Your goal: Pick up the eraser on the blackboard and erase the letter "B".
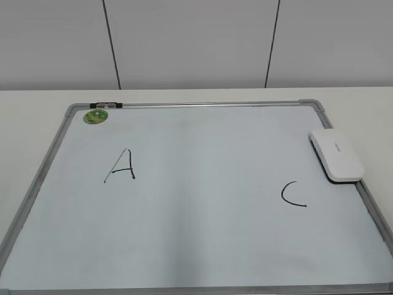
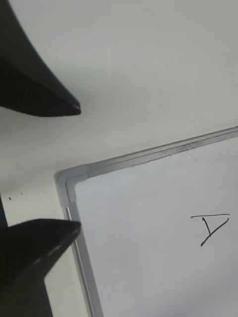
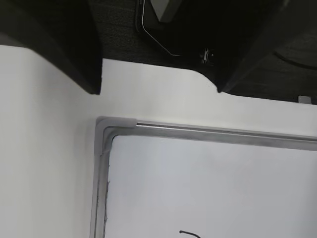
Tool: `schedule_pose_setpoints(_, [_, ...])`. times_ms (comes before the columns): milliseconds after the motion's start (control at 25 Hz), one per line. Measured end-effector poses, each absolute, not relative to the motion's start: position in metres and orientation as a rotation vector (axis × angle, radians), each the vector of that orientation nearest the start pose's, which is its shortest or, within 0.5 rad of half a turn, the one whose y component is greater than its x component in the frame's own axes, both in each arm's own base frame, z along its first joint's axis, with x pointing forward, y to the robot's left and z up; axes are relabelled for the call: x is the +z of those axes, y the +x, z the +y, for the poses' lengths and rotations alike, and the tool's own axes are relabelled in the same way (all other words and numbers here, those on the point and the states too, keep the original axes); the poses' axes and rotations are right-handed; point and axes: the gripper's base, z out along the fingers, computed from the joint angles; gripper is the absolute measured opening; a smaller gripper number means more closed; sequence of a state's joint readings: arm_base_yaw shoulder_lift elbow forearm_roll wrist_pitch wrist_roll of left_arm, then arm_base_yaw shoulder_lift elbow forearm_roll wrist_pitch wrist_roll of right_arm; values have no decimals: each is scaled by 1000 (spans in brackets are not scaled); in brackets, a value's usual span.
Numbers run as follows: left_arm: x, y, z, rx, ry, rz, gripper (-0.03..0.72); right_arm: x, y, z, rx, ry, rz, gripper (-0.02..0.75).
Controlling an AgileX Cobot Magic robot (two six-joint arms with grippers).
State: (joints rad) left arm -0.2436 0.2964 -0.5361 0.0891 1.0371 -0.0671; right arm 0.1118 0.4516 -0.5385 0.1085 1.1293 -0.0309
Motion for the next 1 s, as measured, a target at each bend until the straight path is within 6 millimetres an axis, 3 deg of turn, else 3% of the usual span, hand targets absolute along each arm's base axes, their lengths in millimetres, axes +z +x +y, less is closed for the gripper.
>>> schedule_pose_setpoints(160, [276,32,-1,-53,248,2289,439,271,37,12,150,-194,2489,519])
schedule_pose_setpoints(400, [276,28,0,-58,256,2273,400,271,25,8,100,-223,2425,519])
schedule_pose_setpoints(1000, [276,28,0,-56,252,2275,377,265,30,4,52,-176,2388,519])
